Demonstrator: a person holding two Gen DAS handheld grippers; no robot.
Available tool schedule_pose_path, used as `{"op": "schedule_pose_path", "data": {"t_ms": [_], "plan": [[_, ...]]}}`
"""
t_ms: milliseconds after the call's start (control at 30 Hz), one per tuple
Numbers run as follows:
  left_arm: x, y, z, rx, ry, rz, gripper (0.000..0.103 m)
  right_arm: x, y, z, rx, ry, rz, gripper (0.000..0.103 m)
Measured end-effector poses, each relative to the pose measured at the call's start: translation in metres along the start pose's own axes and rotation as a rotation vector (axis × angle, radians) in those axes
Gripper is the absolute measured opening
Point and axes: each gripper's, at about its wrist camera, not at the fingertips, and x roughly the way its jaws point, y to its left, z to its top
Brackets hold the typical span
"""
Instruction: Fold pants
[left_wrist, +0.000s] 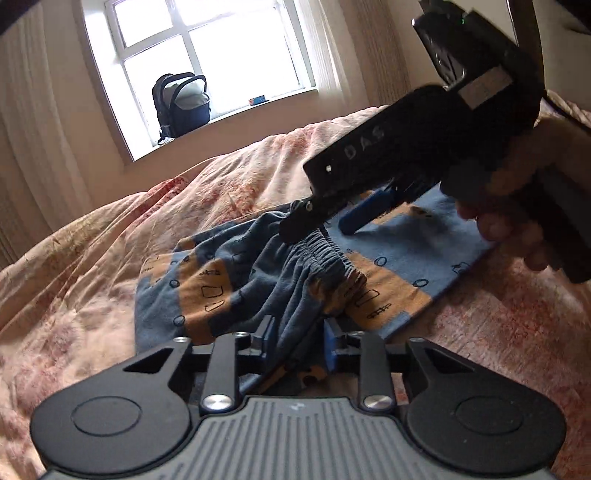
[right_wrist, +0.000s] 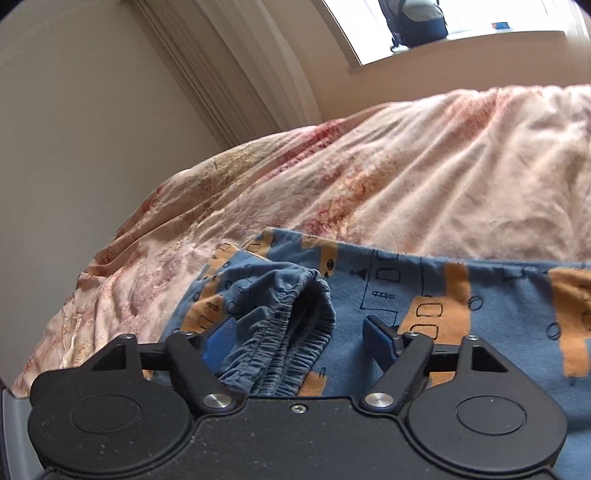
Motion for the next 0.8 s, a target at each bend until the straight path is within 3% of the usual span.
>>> {"op": "schedule_pose_path", "data": {"t_ms": [67,167,533,667,800], "plan": [[0.000,0.004,0.001,-0.014,-0.005,-0.004,0.014,0.003,0.000,-0.001,-0.004,0.000,-0.008,0.068],[0.000,0.010,0.003,-0.043,-0.002,-0.027,0.009,0.002,0.001,-0.001,-0.010,-0.006,-0.011,0.046],[-0.005,0.013,0.003,-0.054,-0.019,-0.029,0.007,-0.001,0.004,-0.001,-0.022,-0.025,-0.020,0.036],[-0.006,0.018,0.005,-0.080,-0.026,-0.032,0.005,-0.004,0.002,-0.001,-0.001,-0.041,0.001,0.013],[-0.011,0.019,0.006,-0.105,-0.035,-0.033,0.004,-0.008,0.008,0.001,-0.012,-0.052,-0.004,0.012]]}}
